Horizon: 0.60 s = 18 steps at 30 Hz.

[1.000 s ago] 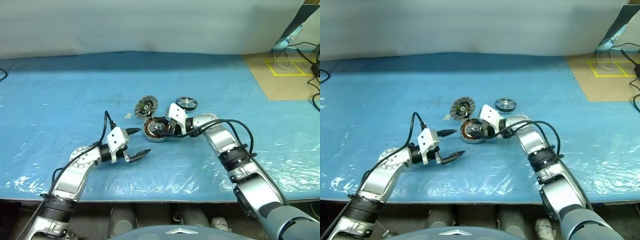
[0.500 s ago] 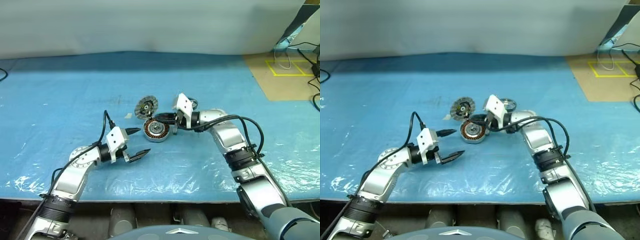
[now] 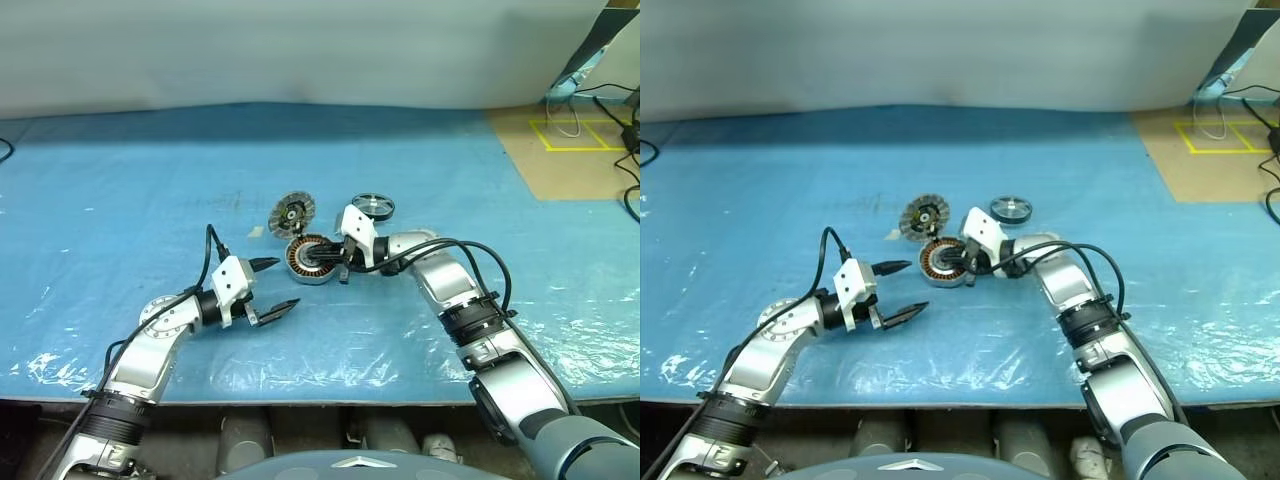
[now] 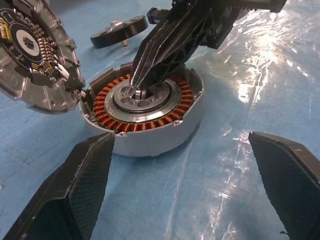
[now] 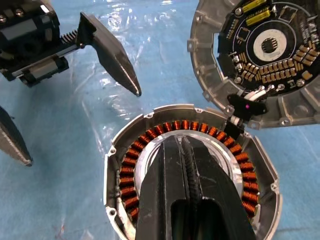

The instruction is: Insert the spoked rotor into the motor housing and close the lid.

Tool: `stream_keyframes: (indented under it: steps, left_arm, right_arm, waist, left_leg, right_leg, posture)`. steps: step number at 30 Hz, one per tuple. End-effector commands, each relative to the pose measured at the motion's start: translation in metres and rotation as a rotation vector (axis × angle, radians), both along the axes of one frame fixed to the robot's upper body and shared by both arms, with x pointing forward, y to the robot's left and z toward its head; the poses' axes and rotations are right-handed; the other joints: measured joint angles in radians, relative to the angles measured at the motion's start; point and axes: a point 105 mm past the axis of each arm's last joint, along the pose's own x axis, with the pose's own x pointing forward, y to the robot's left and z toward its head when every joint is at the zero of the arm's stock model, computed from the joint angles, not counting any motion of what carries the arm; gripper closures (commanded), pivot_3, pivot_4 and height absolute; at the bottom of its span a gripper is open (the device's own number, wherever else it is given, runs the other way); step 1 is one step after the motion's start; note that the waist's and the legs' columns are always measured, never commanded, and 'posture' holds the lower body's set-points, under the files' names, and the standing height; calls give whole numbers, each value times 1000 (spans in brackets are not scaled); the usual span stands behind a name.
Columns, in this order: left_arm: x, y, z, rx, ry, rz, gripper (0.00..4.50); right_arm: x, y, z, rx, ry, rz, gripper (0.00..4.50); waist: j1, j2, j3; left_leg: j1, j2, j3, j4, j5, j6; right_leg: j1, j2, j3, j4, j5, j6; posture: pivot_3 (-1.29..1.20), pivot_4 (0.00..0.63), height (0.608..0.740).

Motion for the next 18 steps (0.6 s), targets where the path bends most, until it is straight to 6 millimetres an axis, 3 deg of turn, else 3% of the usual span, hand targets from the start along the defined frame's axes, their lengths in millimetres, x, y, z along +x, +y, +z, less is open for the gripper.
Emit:
stream_keyframes:
  steps: [1,6,18]
  left_arm:
    - [0,-1,7,-13,-38,-6,0]
    - [0,-1,6,-10,-37,-9,0]
    - [0,-5,12,-11,-46,-23,0]
  right_arm:
    - [3,2,-2,-14,-20,0,4455]
    - [10,2,4,26,-21,-40,4455]
    - [10,-4,-25,-69,-31,-65,4455]
  waist:
    - [0,0,0]
    - [0,0,0]
    - [0,0,0]
  left_leg:
    - [0,0,0,0,0,0]
    - [1,0,0,0,0,0]
    - [1,0,0,0,0,0]
  right_leg:
    - [0,0,0,0,0,0]
    - [0,0,0,0,0,0]
    - [3,0,0,1,0,0]
  posture:
    - [0,150,740]
    - [0,150,740]
    - [0,150,740]
